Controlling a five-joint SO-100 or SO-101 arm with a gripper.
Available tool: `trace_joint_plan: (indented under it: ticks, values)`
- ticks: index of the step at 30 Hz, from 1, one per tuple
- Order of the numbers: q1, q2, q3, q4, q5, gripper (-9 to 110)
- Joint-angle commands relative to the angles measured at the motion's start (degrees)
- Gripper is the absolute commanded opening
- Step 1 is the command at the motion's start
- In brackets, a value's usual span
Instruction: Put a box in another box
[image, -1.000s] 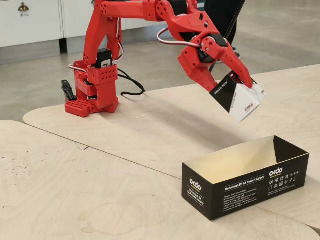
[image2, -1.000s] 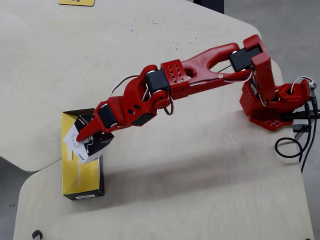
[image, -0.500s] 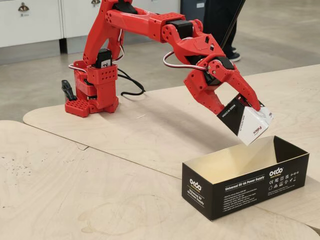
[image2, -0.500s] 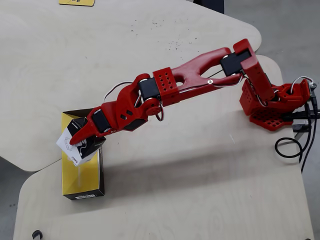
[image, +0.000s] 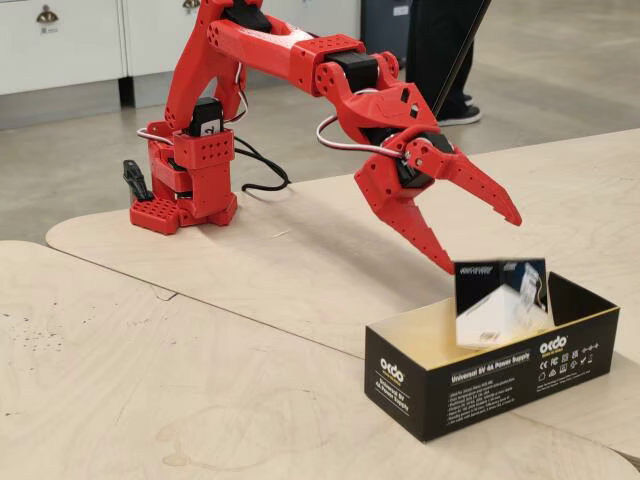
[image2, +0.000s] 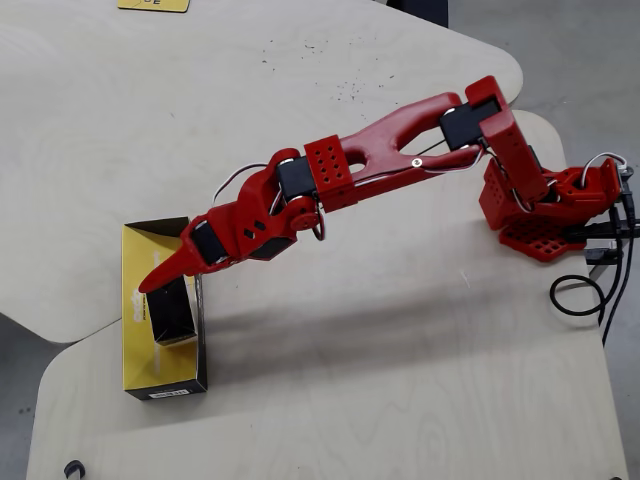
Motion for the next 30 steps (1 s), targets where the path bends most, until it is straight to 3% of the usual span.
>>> trace_joint_plan:
  ticks: [1,14,19,26,30]
  values:
    - [1.05,7.82,0.09,0.97,-1.32,43]
    - [1.85,37.79,12.3,19.6,-25.31,42]
    - [1.58,55.37,33.84,19.51,-37.18,31]
    - [1.85,79.37,66.01,17.05,-44.56,15]
    - [2.72,88.51,80.16,13.8,-46.85,-1]
